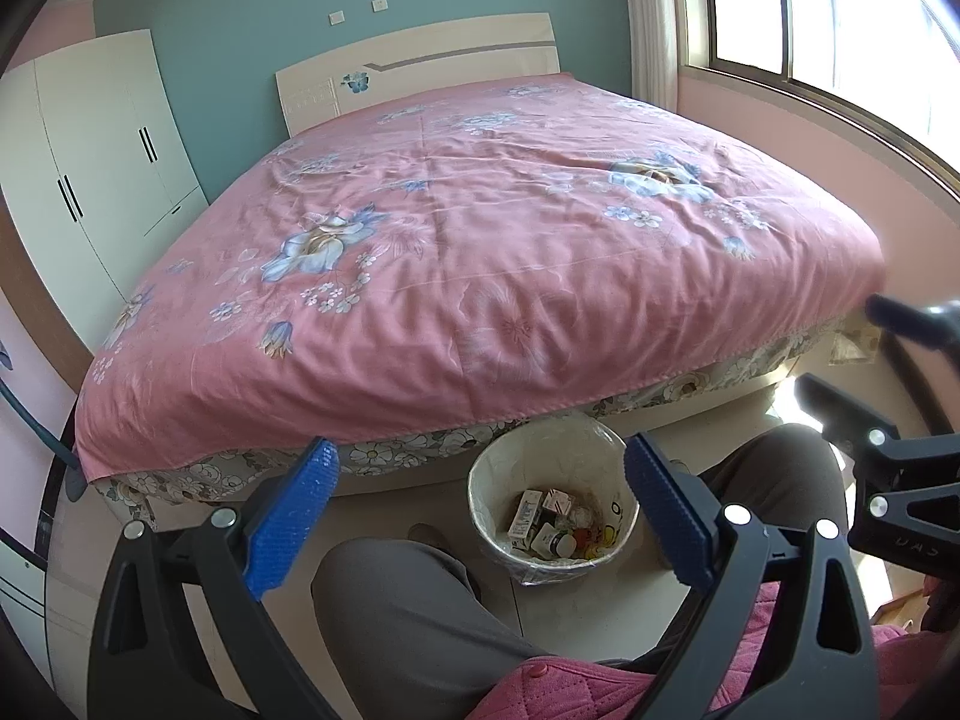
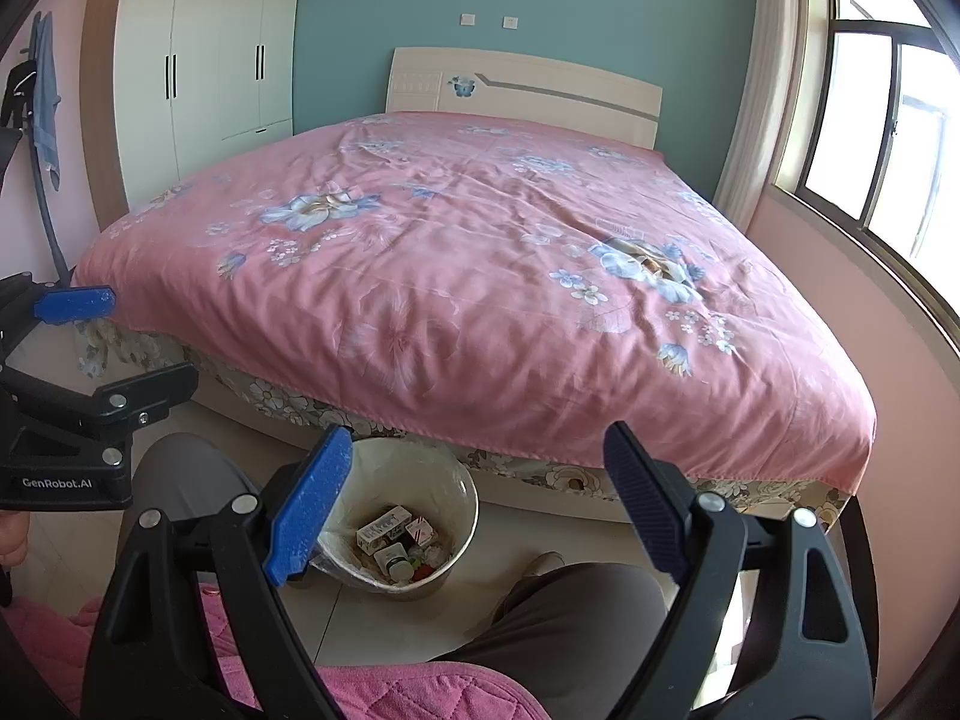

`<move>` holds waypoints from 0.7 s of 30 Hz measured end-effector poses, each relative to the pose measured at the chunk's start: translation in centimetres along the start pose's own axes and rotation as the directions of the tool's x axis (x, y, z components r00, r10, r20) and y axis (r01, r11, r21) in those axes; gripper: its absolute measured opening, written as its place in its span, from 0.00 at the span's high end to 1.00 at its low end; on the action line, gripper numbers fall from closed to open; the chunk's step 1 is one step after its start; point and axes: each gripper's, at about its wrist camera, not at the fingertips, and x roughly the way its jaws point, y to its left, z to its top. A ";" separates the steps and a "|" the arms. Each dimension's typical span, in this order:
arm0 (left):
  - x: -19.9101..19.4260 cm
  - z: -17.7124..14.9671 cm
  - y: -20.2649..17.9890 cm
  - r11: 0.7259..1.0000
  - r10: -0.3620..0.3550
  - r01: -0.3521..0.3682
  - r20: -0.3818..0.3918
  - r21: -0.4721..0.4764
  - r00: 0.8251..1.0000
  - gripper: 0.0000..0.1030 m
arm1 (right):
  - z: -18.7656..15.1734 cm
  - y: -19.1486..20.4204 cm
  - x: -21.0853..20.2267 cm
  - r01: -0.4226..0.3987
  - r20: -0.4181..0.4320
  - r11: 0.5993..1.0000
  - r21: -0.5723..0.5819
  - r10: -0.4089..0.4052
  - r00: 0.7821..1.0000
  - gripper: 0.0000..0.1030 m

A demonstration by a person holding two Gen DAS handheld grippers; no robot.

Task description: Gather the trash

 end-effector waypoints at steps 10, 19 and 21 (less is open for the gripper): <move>0.1 -0.1 -0.1 1.000 0.009 -0.009 -0.003 0.003 1.000 0.05 | 0.0 0.0 0.0 -0.001 -0.002 1.000 0.002 0.001 1.000 0.18; 0.1 -0.1 0.0 1.000 0.010 -0.010 -0.005 0.004 1.000 0.05 | 0.0 0.0 0.1 -0.001 -0.004 1.000 0.002 0.001 1.000 0.18; 0.1 -0.2 0.0 1.000 0.009 -0.009 -0.006 0.005 1.000 0.05 | -0.1 0.2 0.1 -0.001 -0.005 1.000 0.003 0.001 1.000 0.18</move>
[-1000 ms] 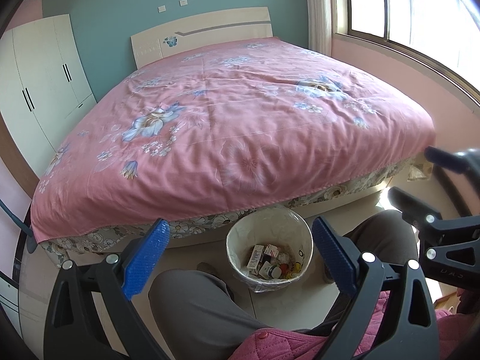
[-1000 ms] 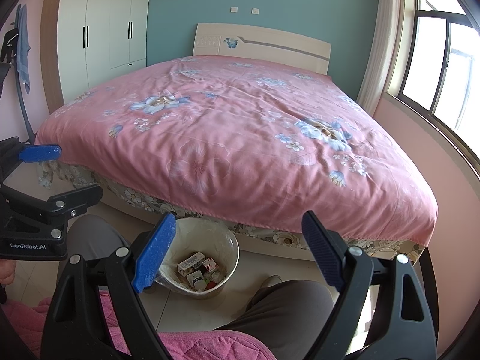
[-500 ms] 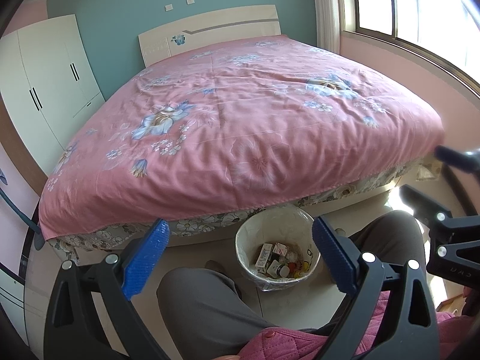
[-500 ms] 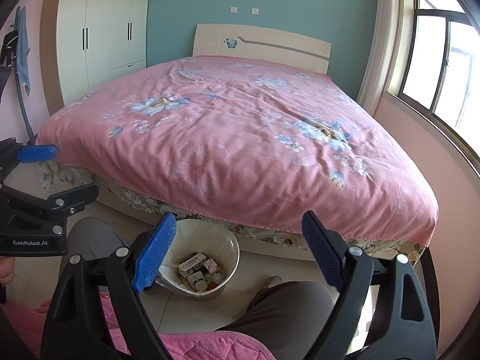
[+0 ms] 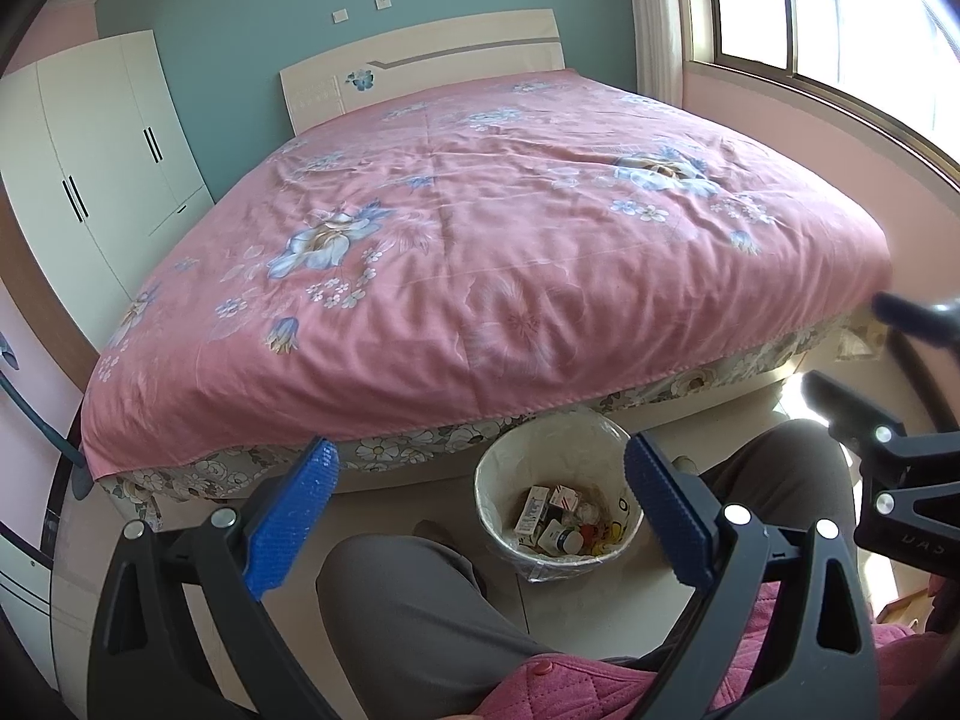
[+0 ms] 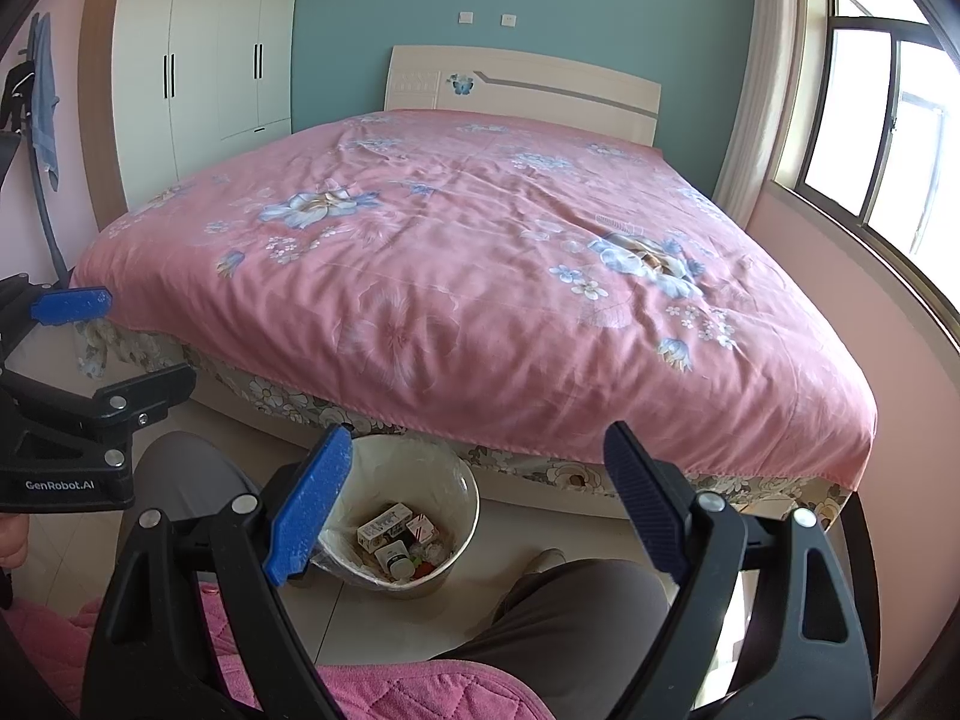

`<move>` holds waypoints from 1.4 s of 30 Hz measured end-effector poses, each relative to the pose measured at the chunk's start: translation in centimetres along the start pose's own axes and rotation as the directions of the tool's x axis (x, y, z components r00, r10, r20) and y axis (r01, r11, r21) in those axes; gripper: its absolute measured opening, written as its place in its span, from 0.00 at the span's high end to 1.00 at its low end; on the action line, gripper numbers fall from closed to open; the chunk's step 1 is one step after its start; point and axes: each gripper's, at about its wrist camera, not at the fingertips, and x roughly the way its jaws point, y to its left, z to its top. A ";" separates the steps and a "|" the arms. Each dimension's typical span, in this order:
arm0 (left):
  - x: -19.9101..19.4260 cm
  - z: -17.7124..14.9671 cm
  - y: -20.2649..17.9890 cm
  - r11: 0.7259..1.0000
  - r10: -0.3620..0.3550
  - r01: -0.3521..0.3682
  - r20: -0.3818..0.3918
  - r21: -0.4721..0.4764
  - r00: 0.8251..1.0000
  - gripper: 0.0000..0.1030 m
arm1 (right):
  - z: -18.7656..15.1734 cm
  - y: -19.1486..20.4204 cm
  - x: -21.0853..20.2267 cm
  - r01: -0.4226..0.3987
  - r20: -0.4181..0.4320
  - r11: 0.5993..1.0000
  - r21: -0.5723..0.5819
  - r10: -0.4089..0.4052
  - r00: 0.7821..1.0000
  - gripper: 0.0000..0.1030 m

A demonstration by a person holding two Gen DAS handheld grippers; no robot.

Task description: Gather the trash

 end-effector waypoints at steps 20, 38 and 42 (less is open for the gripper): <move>0.0 -0.1 0.0 1.000 -0.001 0.001 0.000 -0.001 1.000 0.05 | 0.1 0.0 0.0 0.000 -0.002 1.000 0.003 0.000 1.000 0.18; -0.3 0.0 0.2 1.000 -0.029 0.029 0.036 0.007 0.999 0.04 | -0.4 0.4 0.1 -0.001 -0.004 1.000 0.005 0.001 1.000 0.18; -0.5 0.0 -0.2 0.999 -0.025 0.024 0.050 0.023 0.998 0.04 | -0.5 0.5 0.1 0.000 -0.006 1.000 0.007 0.000 1.000 0.18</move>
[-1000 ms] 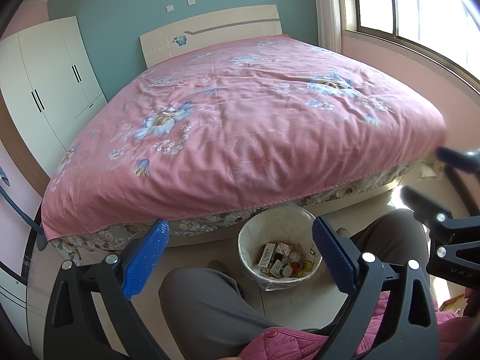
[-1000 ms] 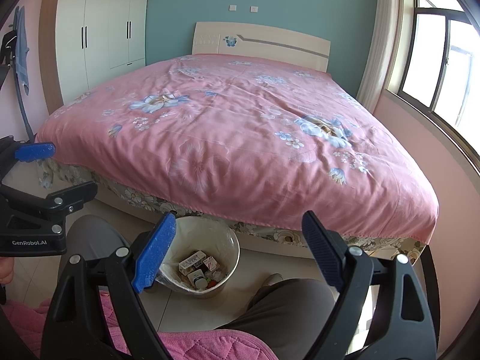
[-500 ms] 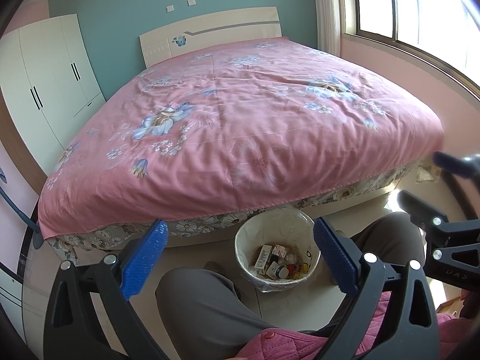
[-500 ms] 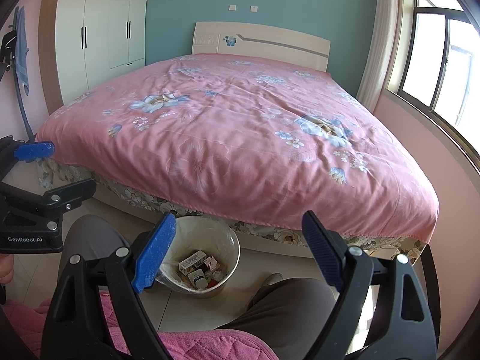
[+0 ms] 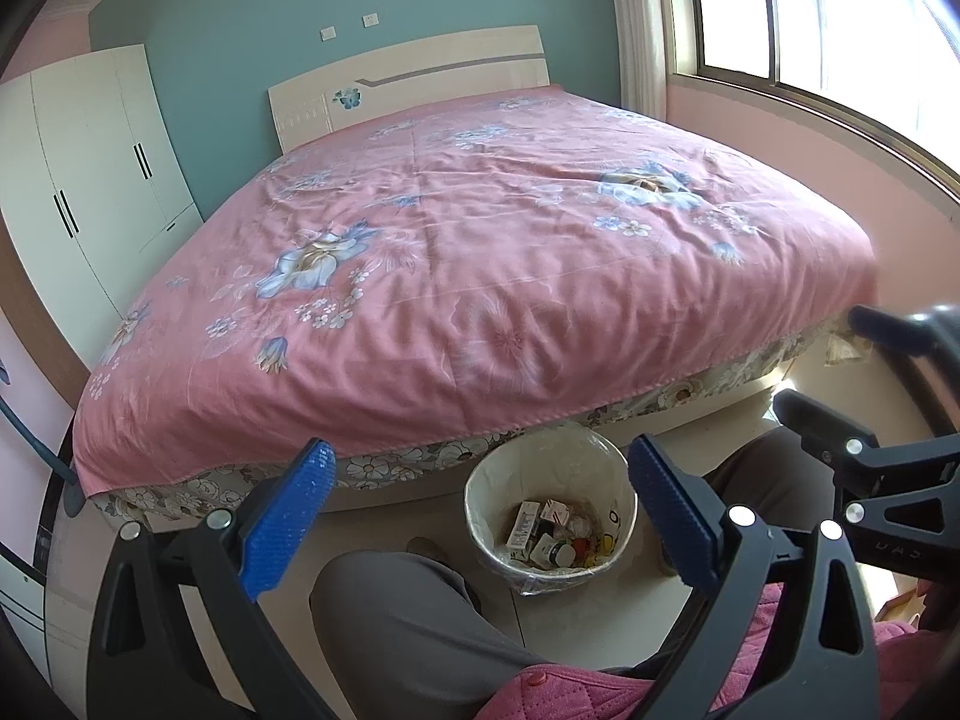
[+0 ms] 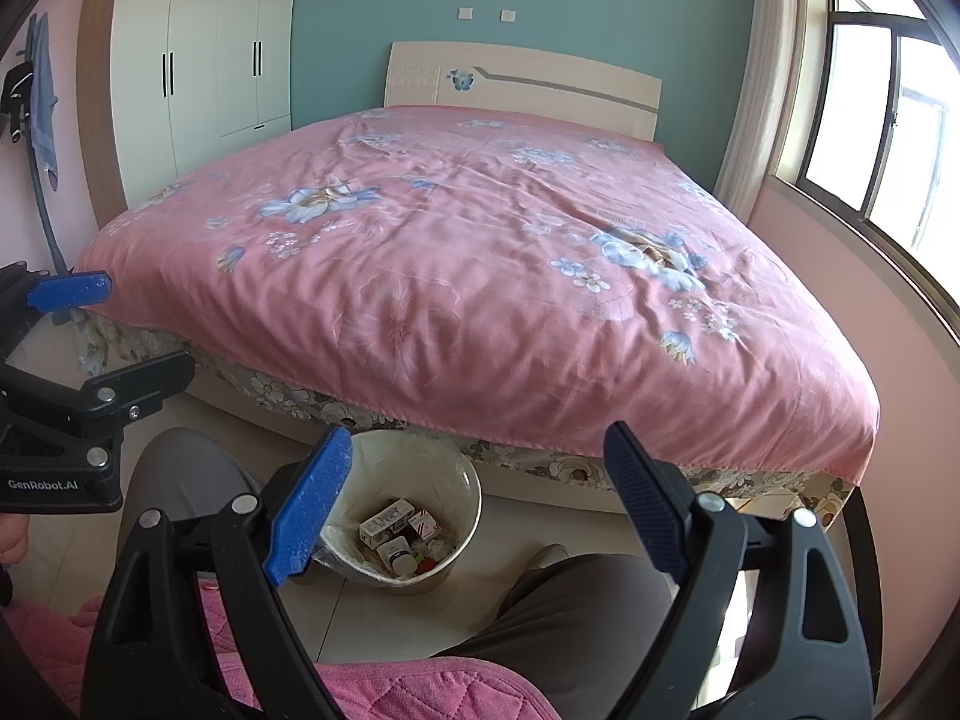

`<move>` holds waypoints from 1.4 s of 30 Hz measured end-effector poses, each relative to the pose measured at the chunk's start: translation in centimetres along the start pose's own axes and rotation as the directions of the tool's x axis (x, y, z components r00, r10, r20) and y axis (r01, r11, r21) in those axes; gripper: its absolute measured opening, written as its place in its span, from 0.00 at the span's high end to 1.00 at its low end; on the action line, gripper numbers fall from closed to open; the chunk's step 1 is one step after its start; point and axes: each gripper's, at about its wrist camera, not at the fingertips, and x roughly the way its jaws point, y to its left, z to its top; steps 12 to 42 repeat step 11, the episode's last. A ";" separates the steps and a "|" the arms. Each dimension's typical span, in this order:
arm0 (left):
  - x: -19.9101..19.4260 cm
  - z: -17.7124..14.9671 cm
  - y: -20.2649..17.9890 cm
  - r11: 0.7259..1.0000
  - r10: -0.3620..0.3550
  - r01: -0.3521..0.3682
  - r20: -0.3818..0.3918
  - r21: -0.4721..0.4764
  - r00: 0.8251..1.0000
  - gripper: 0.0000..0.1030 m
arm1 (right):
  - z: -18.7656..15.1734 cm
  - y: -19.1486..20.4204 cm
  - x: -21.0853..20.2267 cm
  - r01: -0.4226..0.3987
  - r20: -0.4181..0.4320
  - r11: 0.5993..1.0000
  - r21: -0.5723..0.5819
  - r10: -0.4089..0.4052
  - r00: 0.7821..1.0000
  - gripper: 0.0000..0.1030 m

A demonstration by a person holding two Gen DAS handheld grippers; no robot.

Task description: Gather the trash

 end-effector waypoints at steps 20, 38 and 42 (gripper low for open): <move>0.1 -0.2 0.4 0.999 0.027 -0.027 -0.020 -0.024 0.999 0.04 | -0.2 0.2 0.0 0.001 -0.001 1.000 0.004 -0.001 1.000 0.18; 0.1 -0.2 0.4 0.999 0.027 -0.027 -0.020 -0.024 0.999 0.04 | -0.2 0.2 0.0 0.001 -0.001 1.000 0.004 -0.001 1.000 0.18; 0.1 -0.2 0.4 0.999 0.027 -0.027 -0.020 -0.024 0.999 0.04 | -0.2 0.2 0.0 0.001 -0.001 1.000 0.004 -0.001 1.000 0.18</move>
